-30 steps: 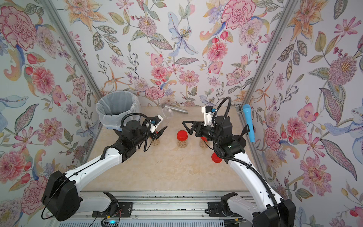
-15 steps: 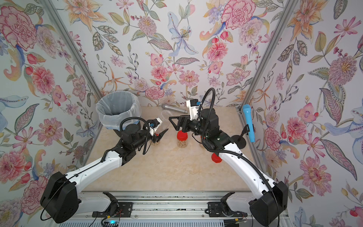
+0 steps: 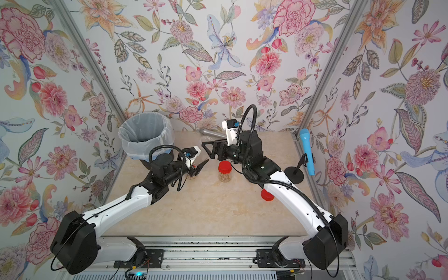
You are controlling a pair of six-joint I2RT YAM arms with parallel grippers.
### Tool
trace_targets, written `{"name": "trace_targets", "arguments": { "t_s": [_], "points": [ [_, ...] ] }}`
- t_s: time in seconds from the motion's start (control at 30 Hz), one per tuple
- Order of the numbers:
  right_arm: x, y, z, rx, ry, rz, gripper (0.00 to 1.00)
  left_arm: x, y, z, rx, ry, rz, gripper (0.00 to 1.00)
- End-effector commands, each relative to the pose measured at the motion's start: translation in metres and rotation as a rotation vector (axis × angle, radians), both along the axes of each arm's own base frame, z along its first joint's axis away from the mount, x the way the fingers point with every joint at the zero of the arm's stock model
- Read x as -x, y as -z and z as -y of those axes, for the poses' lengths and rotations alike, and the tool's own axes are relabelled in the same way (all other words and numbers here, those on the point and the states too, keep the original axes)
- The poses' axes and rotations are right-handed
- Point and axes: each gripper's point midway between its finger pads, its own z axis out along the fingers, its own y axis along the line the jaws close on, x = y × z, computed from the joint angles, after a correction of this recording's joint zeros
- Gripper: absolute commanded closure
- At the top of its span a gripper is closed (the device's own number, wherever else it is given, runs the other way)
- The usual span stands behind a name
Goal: Empty moldy peanuts from jars
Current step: Place the jar at the center of the board.
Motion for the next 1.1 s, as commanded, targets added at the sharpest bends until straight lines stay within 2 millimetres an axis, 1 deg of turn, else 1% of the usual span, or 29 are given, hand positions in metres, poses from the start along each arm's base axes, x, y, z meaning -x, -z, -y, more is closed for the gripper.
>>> {"name": "trace_targets", "arguments": {
  "t_s": [0.0, 0.17, 0.3, 0.33, 0.43, 0.53, 0.63, 0.8, 0.93, 0.97, 1.0, 1.07],
  "points": [
    [-0.005, -0.012, -0.007, -0.012, -0.004, 0.043, 0.14, 0.004, -0.003, 0.009, 0.029, 0.031, 0.006, 0.63],
    [-0.013, -0.008, -0.011, -0.007, 0.004, 0.044, 0.17, 0.003, -0.001, 0.012, 0.026, 0.038, 0.001, 0.63],
    [-0.018, -0.007, -0.013, -0.005, 0.018, 0.047, 0.22, 0.002, 0.002, 0.014, 0.024, 0.041, -0.003, 0.63],
    [-0.01, -0.007, -0.022, -0.006, -0.007, 0.048, 0.23, 0.002, 0.002, 0.014, 0.023, 0.044, -0.003, 0.63],
    [-0.011, -0.004, -0.027, -0.003, -0.016, 0.044, 0.27, 0.001, 0.003, 0.015, 0.023, 0.045, -0.005, 0.63],
    [-0.013, 0.001, -0.03, 0.004, -0.018, 0.035, 0.28, 0.0, 0.002, 0.016, 0.023, 0.043, -0.005, 0.63],
    [-0.014, 0.001, -0.03, 0.006, -0.012, 0.042, 0.3, 0.0, 0.003, 0.017, 0.021, 0.048, -0.007, 0.63],
    [-0.016, 0.001, -0.029, 0.013, -0.002, 0.05, 0.41, 0.0, 0.005, 0.017, 0.019, 0.051, -0.01, 0.63],
    [-0.018, 0.005, -0.029, 0.017, 0.008, 0.049, 0.49, 0.001, 0.006, 0.019, 0.017, 0.061, -0.016, 0.6],
    [-0.019, 0.005, -0.028, 0.018, 0.011, 0.05, 0.5, 0.001, 0.006, 0.019, 0.017, 0.065, -0.018, 0.6],
    [-0.019, 0.005, -0.028, 0.019, 0.012, 0.05, 0.52, 0.001, 0.006, 0.019, 0.016, 0.065, -0.018, 0.58],
    [-0.02, 0.006, -0.027, 0.023, 0.018, 0.053, 0.54, 0.001, 0.008, 0.02, 0.013, 0.067, -0.023, 0.51]
  ]
}}
